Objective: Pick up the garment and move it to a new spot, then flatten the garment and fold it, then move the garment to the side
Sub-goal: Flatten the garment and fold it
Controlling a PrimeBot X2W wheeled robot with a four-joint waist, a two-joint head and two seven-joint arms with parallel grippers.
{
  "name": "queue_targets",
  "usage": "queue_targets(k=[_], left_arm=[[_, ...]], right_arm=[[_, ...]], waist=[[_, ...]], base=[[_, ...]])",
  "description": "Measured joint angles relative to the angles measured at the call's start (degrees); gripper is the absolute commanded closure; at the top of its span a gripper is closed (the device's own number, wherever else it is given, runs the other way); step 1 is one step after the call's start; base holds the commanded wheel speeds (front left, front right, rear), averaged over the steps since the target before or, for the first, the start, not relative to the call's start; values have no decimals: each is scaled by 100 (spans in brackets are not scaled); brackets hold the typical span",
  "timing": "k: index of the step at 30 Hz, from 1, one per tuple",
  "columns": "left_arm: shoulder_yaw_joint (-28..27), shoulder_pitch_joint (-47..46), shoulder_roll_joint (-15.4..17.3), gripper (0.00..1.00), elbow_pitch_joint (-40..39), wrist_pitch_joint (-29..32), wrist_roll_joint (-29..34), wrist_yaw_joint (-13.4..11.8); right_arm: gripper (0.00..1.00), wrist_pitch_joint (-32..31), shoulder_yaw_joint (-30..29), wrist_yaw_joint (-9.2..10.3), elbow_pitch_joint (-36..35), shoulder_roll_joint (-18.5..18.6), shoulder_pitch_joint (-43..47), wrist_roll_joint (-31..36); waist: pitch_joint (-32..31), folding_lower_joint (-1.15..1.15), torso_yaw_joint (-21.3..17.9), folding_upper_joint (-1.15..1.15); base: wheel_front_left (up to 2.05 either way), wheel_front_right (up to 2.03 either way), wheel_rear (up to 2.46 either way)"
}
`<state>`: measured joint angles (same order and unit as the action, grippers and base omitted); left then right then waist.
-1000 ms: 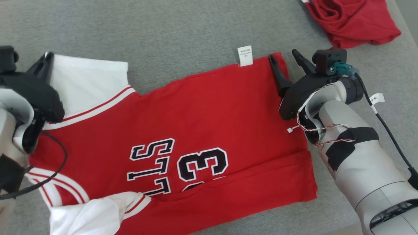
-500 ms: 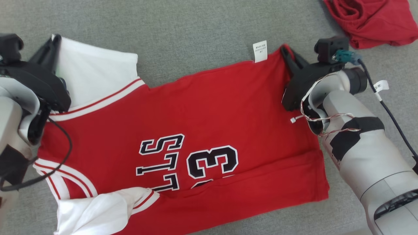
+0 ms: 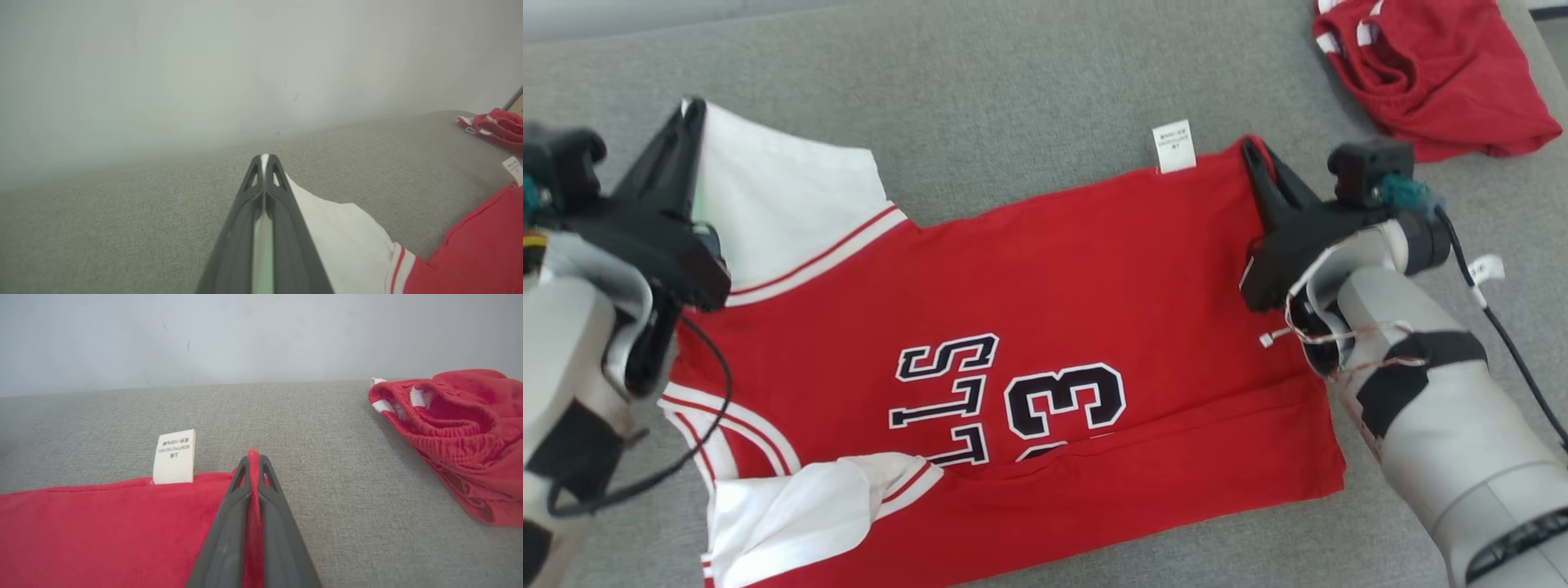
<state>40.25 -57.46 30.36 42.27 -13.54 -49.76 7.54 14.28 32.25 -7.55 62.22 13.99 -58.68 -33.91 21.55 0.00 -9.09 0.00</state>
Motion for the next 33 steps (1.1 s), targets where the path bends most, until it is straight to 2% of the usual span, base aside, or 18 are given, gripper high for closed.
queue_targets(k=[5,9,14,20,26,33], left_arm=[[-200,645,98,100,-615,-124,-76,-7],[-578,1323,129,100,-1446,-137,21,-171],[-1028,2476,88,100,-2494,-149,259,-503],[-1346,3631,-129,100,-3416,-149,547,-791],[-1470,4492,-449,100,-3904,-149,723,-893],[-1670,5153,-781,100,-3769,-149,810,-903]], right_arm=[[100,63,-47,0,-389,231,547,-151],[100,69,-292,0,-992,459,1094,-170],[100,70,-597,0,-1579,624,1871,-109],[100,70,-1072,0,-2167,778,2605,-82],[100,70,-1393,0,-2706,815,3256,-26],[100,71,-1689,0,-2986,829,3924,-33]], waist=[[-216,0,111,0],[-402,0,208,0],[-635,-1,312,-1],[-855,-1,456,-1],[-1024,-1,572,-1],[-1167,0,650,-1]], base=[[0,0,0],[0,0,0],[0,0,0],[0,0,0],[0,0,0],[0,0,0]])
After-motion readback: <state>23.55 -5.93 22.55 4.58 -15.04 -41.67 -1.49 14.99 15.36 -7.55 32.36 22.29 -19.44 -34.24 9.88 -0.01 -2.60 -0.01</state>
